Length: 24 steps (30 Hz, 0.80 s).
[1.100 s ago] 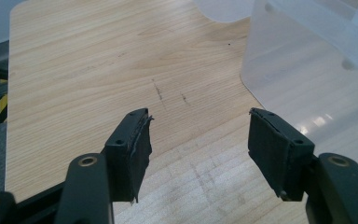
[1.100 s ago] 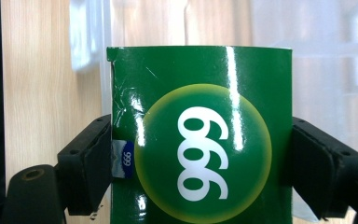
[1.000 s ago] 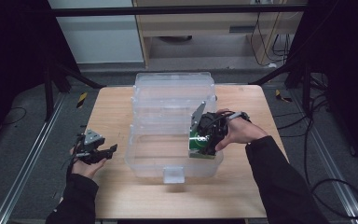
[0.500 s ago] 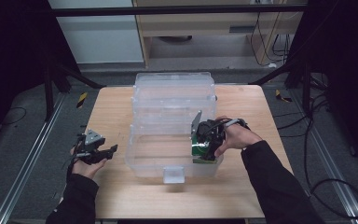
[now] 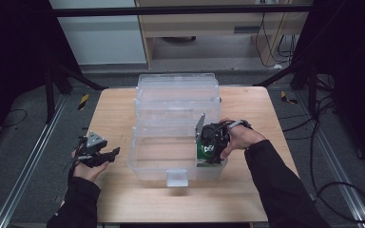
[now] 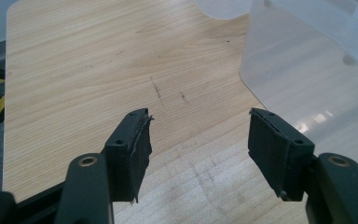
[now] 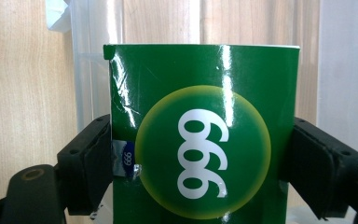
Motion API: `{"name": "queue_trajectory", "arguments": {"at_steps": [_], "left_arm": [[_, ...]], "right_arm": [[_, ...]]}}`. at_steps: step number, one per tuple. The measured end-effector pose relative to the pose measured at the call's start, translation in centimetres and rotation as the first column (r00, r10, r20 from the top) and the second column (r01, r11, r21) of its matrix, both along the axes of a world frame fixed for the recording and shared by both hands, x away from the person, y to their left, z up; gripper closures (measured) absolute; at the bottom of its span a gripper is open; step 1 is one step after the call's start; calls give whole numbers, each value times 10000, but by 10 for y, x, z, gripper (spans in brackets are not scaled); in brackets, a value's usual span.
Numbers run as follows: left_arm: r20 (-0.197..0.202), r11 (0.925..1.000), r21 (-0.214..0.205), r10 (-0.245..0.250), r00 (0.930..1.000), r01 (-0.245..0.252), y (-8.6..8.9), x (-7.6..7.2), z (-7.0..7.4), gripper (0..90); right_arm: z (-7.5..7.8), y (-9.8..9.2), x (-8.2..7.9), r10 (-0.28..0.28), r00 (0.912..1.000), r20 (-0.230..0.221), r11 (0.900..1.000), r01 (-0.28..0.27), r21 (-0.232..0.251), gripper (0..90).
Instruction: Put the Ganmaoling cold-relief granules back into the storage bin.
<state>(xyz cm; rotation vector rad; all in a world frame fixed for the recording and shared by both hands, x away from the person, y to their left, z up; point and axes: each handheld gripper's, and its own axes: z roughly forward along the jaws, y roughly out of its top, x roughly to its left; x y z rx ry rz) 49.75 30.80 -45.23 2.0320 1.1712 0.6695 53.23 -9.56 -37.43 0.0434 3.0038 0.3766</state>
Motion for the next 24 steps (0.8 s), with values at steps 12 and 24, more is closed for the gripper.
{"name": "queue_trajectory", "arguments": {"at_steps": [12,24], "left_arm": [[43,10000,7,-13,10000,13,0,-1,1,385],[11,10000,15,-12,10000,12,0,0,0,386]], "right_arm": [[-2,3,-3,11,9996,279,9995,-2,-324,175],[-4,3,-5,304,9991,288,9983,-289,-512,172]]}}
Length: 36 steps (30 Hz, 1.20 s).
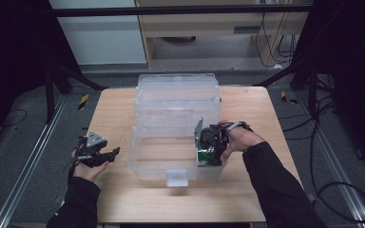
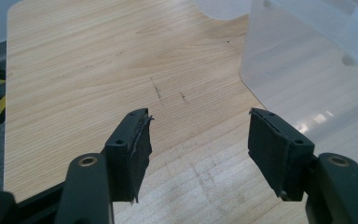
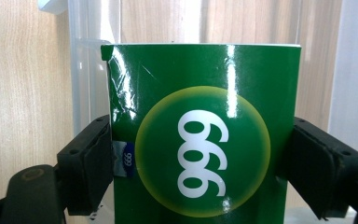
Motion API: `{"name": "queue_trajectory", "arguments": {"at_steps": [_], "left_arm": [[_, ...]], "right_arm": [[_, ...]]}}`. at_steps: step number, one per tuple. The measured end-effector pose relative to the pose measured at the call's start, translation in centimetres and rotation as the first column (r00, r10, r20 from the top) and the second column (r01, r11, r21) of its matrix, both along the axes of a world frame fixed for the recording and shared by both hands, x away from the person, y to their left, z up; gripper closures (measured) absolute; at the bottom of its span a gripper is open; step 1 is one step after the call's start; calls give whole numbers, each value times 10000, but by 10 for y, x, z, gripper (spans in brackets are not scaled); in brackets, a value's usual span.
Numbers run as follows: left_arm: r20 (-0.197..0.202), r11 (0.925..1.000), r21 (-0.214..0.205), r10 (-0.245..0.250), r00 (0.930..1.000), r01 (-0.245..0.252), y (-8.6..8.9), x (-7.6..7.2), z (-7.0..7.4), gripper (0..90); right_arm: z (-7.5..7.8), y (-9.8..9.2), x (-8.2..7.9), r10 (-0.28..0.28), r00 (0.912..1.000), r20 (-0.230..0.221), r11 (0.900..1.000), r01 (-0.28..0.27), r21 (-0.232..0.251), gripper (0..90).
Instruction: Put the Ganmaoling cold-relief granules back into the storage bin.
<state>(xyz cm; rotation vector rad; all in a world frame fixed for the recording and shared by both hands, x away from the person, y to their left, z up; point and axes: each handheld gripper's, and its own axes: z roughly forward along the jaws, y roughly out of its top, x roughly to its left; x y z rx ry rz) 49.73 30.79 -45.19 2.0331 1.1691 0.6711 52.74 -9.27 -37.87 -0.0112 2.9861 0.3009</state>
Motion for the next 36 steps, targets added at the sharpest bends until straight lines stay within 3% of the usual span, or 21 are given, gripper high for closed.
{"name": "queue_trajectory", "arguments": {"at_steps": [7,13,21,31,36], "left_arm": [[0,10000,-4,-7,10000,7,0,0,0,386],[-7,10000,2,-9,10000,9,0,0,0,386],[4,10000,-15,-11,10000,11,1,0,1,385],[90,9999,-142,43,10000,-42,3,-1,3,385],[130,9997,-245,52,9999,-49,4,-1,4,389]], "right_arm": [[-4,2,1,257,9994,-227,9994,-262,-212,168],[-2,-2,2,-106,9991,-418,9999,111,122,160],[1,-4,4,-284,9982,-536,9996,288,76,167],[18,-17,0,-1213,9920,-359,9873,1243,993,218],[28,-21,-9,-1397,9899,-229,9797,1415,1418,250]]}}
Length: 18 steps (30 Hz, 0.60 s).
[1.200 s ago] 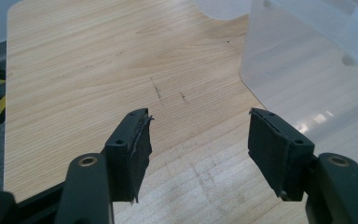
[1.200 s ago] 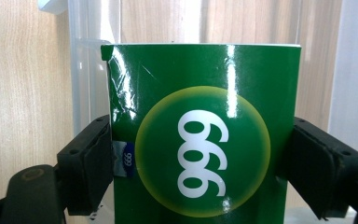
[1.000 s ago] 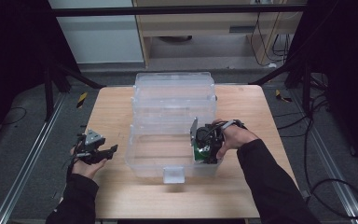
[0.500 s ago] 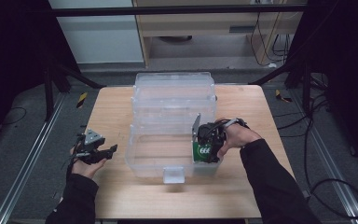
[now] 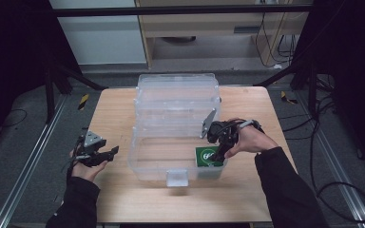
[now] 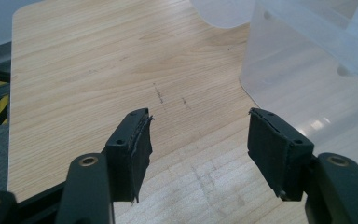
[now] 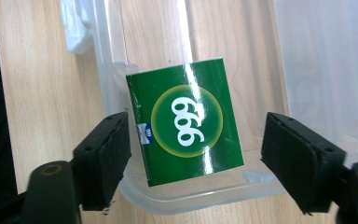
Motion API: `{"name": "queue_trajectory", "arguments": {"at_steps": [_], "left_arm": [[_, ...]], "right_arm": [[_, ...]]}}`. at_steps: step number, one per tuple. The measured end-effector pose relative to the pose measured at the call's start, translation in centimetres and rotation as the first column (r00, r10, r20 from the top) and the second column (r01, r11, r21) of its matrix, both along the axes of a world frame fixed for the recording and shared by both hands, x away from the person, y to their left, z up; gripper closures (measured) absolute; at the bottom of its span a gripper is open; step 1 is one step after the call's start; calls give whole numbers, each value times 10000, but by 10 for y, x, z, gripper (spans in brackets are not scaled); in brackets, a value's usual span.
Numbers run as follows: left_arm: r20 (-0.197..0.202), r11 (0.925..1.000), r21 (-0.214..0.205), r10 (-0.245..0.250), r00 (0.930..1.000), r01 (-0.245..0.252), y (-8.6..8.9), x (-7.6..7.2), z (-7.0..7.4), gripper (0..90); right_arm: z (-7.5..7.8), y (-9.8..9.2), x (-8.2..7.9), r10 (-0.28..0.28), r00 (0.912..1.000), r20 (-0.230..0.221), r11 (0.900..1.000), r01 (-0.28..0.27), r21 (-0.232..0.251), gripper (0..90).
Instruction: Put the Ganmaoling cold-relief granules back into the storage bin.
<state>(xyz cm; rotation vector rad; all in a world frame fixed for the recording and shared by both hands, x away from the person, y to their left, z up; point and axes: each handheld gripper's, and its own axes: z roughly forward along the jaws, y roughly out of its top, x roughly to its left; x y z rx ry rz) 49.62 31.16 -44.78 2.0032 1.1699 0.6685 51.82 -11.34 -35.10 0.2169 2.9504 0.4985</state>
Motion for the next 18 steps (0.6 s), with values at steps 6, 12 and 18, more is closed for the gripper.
{"name": "queue_trajectory", "arguments": {"at_steps": [6,12,18], "left_arm": [[112,10000,-82,6,9999,-5,1,-2,2,395],[243,9999,-134,-4,9997,7,-1,-3,6,400],[239,9999,-150,-45,9997,49,-1,-3,7,403]], "right_arm": [[7,0,-13,-615,9967,-526,9933,664,951,295],[1,5,-22,-530,9978,-405,9914,575,1179,310],[-7,14,-27,-478,9968,-645,9911,554,1208,319]]}}
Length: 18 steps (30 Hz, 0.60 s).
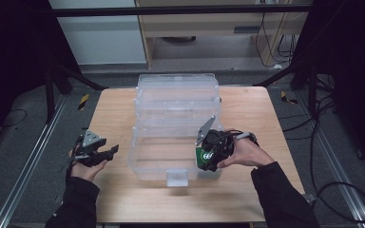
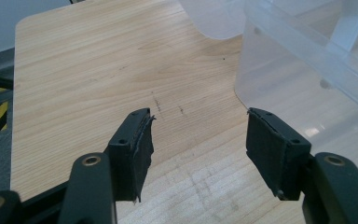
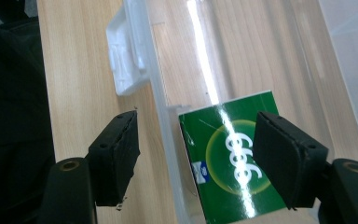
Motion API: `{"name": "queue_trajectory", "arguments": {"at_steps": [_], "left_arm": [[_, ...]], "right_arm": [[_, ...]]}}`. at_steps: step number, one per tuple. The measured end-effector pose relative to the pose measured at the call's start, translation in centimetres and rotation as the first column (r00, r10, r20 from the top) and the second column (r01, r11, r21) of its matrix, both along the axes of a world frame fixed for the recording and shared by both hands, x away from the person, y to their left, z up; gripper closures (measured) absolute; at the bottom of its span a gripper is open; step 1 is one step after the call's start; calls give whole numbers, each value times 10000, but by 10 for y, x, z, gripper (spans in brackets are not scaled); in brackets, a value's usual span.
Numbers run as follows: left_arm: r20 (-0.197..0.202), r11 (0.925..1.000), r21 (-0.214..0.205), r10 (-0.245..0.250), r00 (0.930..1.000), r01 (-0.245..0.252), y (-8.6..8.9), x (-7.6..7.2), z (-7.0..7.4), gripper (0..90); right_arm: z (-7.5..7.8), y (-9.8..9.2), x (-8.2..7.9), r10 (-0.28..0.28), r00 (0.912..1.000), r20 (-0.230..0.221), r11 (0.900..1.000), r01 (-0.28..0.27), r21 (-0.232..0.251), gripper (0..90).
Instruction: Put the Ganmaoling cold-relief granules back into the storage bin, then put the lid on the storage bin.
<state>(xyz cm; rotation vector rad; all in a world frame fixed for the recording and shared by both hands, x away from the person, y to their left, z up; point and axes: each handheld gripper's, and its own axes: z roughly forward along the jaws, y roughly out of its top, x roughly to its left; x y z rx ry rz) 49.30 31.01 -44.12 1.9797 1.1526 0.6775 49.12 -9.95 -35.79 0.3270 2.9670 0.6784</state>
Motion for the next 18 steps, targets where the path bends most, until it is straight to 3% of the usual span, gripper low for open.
{"name": "queue_trajectory", "arguments": {"at_steps": [5,10,18], "left_arm": [[84,10000,-39,-32,10000,33,1,-1,3,408],[136,9999,-119,-51,9999,53,0,-1,5,423],[144,9998,-205,-54,9999,57,-1,-1,8,449]], "right_arm": [[-1,7,-2,62,10000,31,9998,-63,182,324],[-5,13,-3,149,9999,69,9999,-149,72,341],[-6,21,-5,179,9997,134,9990,-185,417,395]]}}
